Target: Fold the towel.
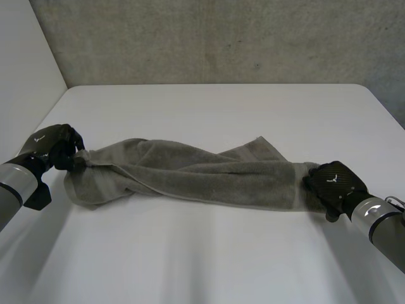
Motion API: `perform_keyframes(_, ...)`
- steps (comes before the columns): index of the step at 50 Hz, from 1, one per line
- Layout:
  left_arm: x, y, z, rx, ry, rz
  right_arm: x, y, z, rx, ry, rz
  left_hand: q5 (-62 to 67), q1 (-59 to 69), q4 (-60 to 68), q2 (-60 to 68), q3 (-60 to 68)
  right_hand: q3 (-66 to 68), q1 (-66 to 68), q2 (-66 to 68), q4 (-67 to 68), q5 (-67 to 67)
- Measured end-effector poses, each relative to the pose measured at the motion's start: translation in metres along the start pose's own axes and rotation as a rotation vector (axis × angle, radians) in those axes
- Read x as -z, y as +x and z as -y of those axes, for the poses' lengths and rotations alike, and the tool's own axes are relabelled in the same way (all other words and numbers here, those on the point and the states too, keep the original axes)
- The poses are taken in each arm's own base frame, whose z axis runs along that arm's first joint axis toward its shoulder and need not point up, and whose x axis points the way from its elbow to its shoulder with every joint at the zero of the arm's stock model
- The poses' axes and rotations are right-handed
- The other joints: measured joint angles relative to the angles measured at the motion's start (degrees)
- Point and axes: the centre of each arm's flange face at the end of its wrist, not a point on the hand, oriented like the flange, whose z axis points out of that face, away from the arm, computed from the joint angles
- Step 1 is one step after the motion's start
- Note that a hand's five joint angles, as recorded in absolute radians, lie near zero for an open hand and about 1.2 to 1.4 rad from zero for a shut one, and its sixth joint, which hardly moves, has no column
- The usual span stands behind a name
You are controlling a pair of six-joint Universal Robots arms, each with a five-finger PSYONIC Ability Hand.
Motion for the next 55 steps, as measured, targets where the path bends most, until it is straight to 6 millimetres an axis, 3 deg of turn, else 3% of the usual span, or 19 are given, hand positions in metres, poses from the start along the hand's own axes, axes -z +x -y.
perform_keyframes(20,0.000,0.003,-0.003,-0.001,-0.008,-0.010,-0.014,-0.010,-0.001,0.014,0.001,0.001,0.0,0.0,0.0,0.0,0.0,13.4,13.4,13.8,13.4,9.6)
perform_keyframes(39,0.000,0.007,-0.005,-0.003,-0.014,-0.020,-0.017,-0.012,-0.001,0.015,0.004,0.005,0.0,0.0,0.0,0.1,0.0,15.1,15.2,15.4,15.3,13.7)
perform_keyframes(43,0.000,0.007,-0.005,-0.003,-0.014,-0.020,-0.018,-0.012,-0.002,0.015,0.002,0.008,0.0,0.0,0.0,0.1,0.1,24.0,24.3,23.7,24.2,21.1)
perform_keyframes(45,0.000,0.007,-0.005,-0.003,-0.014,-0.020,-0.019,-0.013,-0.002,0.014,0.001,0.010,0.0,0.0,0.0,0.1,0.1,37.5,37.4,37.7,37.6,36.9)
perform_keyframes(47,0.000,0.006,-0.005,-0.003,-0.014,-0.020,-0.020,-0.013,-0.003,0.013,0.001,0.010,0.0,0.0,0.0,0.1,0.1,43.4,42.9,43.9,43.4,43.2)
perform_keyframes(55,0.000,0.006,-0.005,-0.003,-0.014,-0.020,-0.019,-0.010,0.001,-0.004,0.008,0.001,0.0,0.0,0.0,0.1,0.1,44.5,43.1,44.0,44.4,43.7)
